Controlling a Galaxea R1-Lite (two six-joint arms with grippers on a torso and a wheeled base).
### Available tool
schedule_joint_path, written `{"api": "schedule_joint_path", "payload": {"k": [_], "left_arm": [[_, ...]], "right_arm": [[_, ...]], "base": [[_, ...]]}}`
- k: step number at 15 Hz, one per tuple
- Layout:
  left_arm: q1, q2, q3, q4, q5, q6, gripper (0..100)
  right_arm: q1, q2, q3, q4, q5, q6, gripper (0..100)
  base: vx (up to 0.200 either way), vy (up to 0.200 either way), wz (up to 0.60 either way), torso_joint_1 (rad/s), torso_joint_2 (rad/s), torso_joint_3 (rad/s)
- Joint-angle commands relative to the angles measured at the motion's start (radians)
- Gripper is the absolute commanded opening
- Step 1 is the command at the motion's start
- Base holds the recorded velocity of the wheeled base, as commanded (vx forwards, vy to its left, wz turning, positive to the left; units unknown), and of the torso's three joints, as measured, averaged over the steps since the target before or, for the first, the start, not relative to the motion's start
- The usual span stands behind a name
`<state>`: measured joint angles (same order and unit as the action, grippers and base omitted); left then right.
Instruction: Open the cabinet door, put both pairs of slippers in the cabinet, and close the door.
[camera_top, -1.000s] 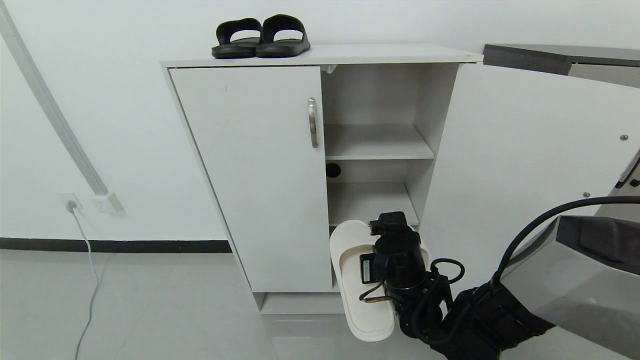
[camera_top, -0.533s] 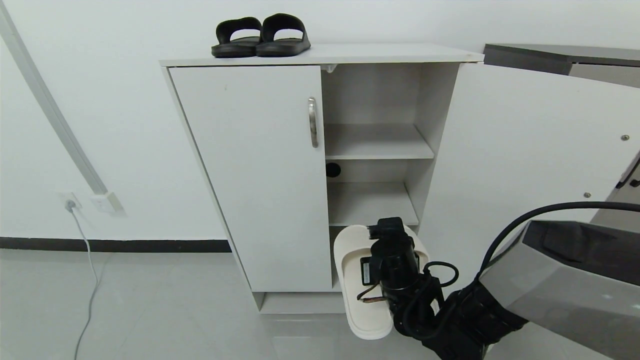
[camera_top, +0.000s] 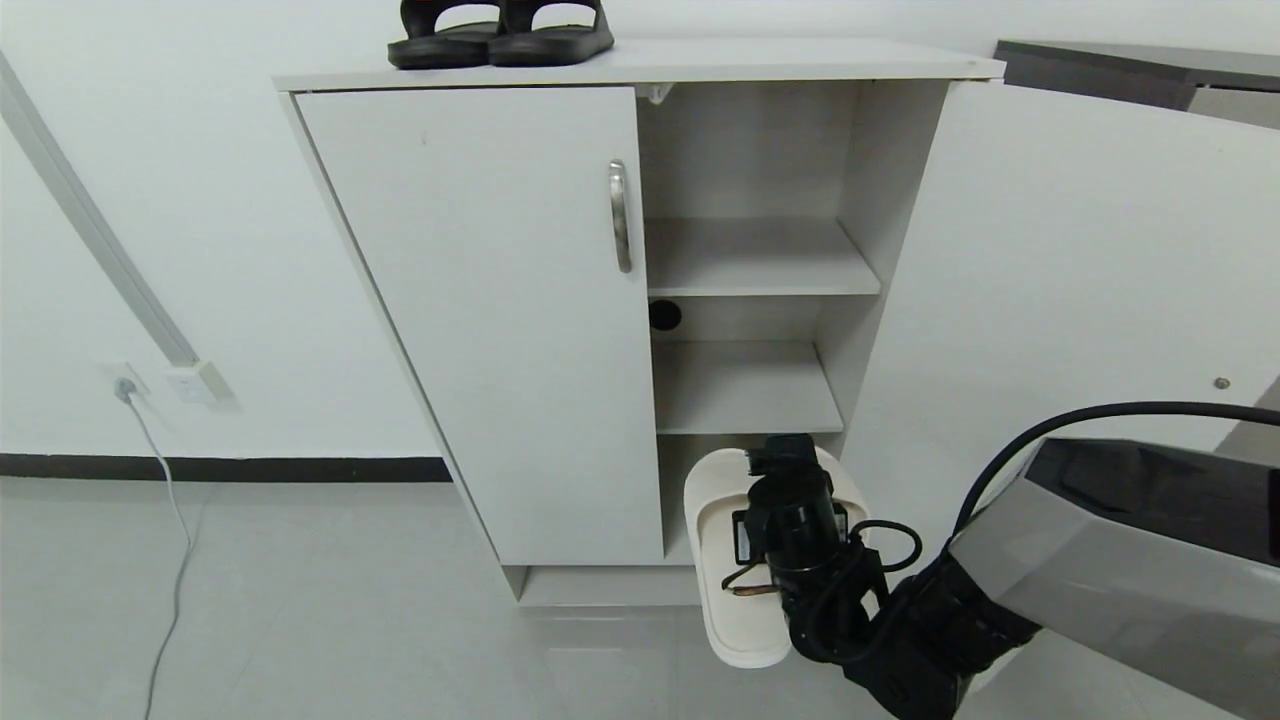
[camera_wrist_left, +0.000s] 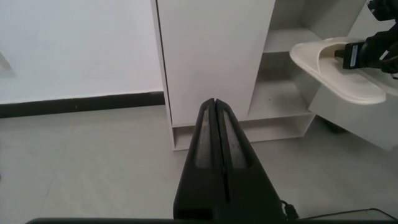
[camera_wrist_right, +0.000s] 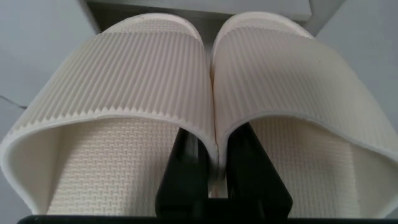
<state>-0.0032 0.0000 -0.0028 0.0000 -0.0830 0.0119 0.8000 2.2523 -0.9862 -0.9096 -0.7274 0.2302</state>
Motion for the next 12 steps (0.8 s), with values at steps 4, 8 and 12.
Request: {"api": "schedule_joint_path", "payload": {"k": [4,8,12], "left_arm": [[0.0,0.002,0.0,0.0,0.002,-0.003,0],[0.0,0.002,0.0,0.0,0.002,-0.001,0],[0.0,0.002,0.0,0.0,0.002,-0.001,0]], "right_arm": [[-0.028,0.064,0.009,-0.192,-0.021,-0.072,0],[-0.038,0.104,0.015,-0.348,-0.026,-0.158,0],[-0.038,0.101,0.014,-0.35,-0.026,-0.16,0]], "base": [[0.0,0.0,0.0,0.002,0.0,-0.108],[0.0,0.0,0.0,0.0,0.0,0.0],[0.0,0.0,0.0,0.0,0.0,0.0]]}}
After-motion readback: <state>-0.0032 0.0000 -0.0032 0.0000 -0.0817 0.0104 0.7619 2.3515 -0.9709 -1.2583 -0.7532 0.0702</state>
